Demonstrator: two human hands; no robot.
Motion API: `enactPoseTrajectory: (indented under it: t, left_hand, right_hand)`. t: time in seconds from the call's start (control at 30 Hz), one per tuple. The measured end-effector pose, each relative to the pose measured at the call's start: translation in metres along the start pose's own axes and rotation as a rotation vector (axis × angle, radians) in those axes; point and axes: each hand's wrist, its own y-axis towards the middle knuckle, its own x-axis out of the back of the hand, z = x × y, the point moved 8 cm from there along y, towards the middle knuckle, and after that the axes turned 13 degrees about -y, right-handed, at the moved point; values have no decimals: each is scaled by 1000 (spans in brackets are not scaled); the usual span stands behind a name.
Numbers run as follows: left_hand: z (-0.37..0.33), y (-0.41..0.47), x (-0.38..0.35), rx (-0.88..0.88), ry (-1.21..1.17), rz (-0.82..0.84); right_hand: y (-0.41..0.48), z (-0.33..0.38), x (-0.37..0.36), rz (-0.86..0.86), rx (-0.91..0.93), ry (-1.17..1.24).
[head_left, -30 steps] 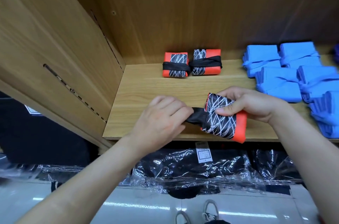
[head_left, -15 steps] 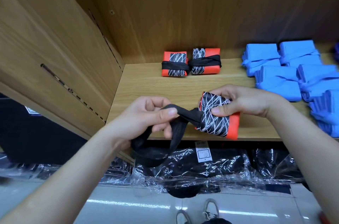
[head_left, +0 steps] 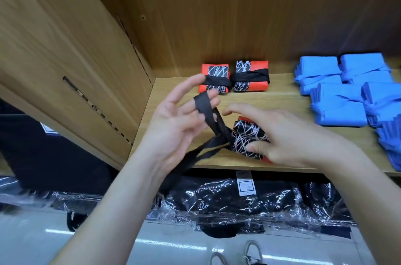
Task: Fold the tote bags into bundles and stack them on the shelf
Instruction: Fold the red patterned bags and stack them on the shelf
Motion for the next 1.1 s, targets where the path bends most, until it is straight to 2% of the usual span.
enactPoseTrajectory:
  t: [0.1, 0.17, 0.27, 0.33, 0.43, 0.53, 0.63, 0.73, 0.83, 1.03, 1.1]
  left_hand:
    - [-8, -10, -4, 5, 280, 202]
    - [-11, -19, -2, 33, 572, 277]
    - [1, -25, 8, 27, 1324, 330]
    - [13, -30, 2, -109, 1723, 427]
    - [25, -39, 0, -356, 1930, 543]
    - [19, -41, -5, -581, 1907, 476]
    - [14, -38, -20, -619, 1751, 427]
    - [24, -41, -39, -660, 1847, 497]
    - [30, -44, -53, -720, 1822, 492]
    - [23, -30, -51, -586, 1570, 336]
    - [20, -21, -41, -420, 1321, 235]
  right_hand:
    - [2, -23, -9, 15, -58, 170]
    - [4, -39, -11, -3, -77, 318]
    - [8, -40, -16, 47, -19, 512]
    - [11, -39, -21, 95, -9, 731]
    - [11, -49, -26, 129, -38, 1047]
    - [11, -52, -36, 215, -48, 1201]
    - [17, -51, -45, 261, -37, 1200]
    - [22, -56, -48, 260, -57, 1215]
    - [24, -53, -50, 281, -59, 1173]
    - [23, -48, -49, 253, -54, 999]
    - [22, -50, -47, 203, -53, 979]
